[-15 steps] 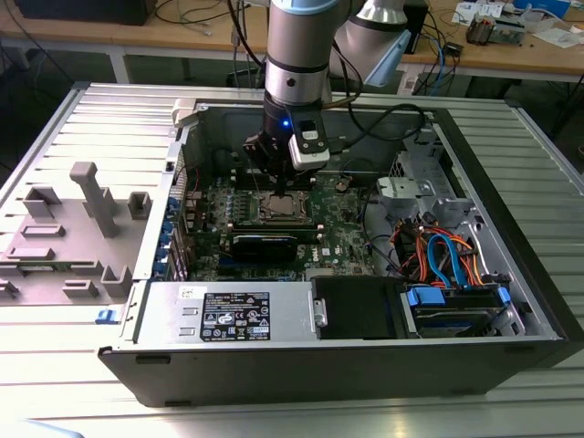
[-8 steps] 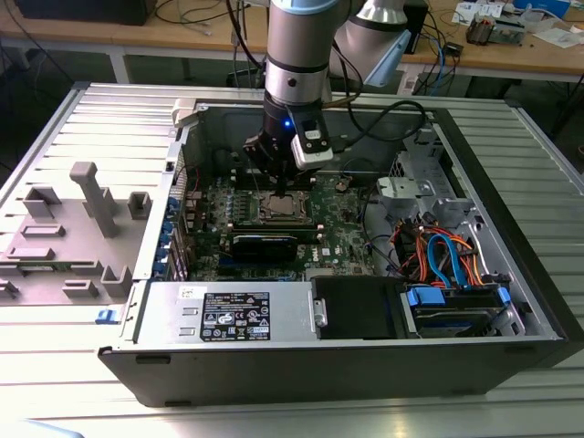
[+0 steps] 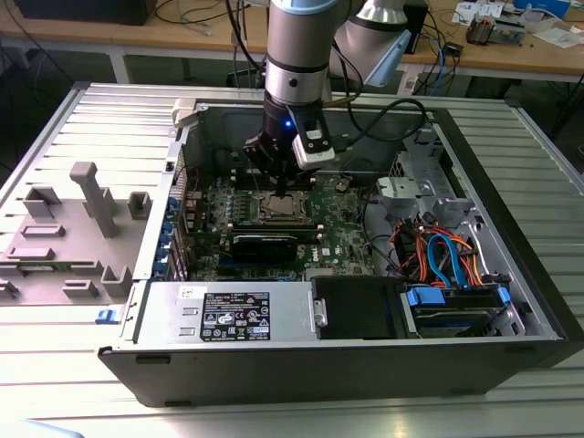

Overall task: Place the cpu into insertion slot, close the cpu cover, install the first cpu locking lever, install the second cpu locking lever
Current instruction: 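Install the first cpu locking lever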

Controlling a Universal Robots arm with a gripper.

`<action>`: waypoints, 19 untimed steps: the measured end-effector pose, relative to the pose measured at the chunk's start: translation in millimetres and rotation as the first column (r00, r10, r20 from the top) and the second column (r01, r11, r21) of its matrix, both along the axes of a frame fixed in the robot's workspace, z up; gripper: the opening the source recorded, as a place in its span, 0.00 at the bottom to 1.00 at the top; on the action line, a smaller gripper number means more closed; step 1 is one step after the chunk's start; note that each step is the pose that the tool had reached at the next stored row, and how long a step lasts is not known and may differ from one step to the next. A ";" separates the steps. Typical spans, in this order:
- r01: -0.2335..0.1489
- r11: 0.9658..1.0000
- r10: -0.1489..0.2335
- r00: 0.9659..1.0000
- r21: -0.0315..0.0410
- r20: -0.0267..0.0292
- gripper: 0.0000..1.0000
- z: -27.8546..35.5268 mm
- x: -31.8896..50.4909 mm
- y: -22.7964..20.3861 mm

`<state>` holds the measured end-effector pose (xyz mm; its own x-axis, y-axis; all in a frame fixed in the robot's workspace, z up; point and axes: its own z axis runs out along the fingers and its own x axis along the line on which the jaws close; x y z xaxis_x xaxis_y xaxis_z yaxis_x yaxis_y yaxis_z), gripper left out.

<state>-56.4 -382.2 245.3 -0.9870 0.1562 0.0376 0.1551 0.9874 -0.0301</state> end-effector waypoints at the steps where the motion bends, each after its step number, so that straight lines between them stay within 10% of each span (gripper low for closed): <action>1: -0.005 1.000 0.005 1.000 0.000 0.000 0.11 0.0 0.0 0.0; 19: -0.107 0.994 0.107 0.994 0.000 0.000 0.11 0.0 0.0 -0.5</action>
